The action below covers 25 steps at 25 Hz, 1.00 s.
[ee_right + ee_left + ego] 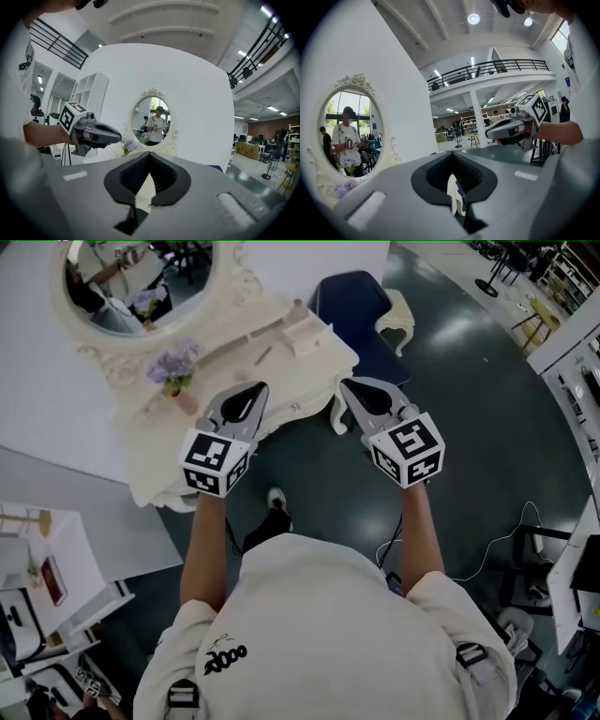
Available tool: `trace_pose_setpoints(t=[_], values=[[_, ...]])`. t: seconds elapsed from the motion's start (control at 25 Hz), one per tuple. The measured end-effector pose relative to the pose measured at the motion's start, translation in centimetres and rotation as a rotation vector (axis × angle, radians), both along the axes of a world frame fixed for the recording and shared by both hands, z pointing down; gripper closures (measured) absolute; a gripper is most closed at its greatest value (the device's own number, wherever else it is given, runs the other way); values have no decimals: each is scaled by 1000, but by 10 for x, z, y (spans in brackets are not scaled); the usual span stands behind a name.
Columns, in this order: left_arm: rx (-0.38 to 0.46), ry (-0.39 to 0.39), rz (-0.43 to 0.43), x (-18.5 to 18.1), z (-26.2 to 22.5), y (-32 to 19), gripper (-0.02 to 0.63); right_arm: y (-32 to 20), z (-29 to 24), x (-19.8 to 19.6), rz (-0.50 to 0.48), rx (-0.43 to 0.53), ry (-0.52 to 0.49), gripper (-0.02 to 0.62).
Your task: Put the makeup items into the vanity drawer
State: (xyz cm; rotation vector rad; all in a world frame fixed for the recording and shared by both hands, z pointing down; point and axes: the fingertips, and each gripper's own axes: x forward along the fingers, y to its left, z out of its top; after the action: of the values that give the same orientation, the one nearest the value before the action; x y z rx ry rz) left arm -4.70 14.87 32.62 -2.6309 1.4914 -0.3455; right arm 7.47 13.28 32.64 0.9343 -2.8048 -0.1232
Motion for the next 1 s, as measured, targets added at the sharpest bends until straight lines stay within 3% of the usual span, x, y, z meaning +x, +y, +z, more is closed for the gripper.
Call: trace_pose_setpoints(t=[0.32, 0.72, 1.0], values=[[-1, -5, 15, -19, 6, -68, 588, -60, 4, -21, 5, -9, -1, 592], [-24, 3, 58, -55, 3, -180, 588, -165, -15, -51, 88, -47, -55, 592], [-33, 21, 90, -74, 3, -236, 588, -216, -11, -70, 137, -69, -27, 592]])
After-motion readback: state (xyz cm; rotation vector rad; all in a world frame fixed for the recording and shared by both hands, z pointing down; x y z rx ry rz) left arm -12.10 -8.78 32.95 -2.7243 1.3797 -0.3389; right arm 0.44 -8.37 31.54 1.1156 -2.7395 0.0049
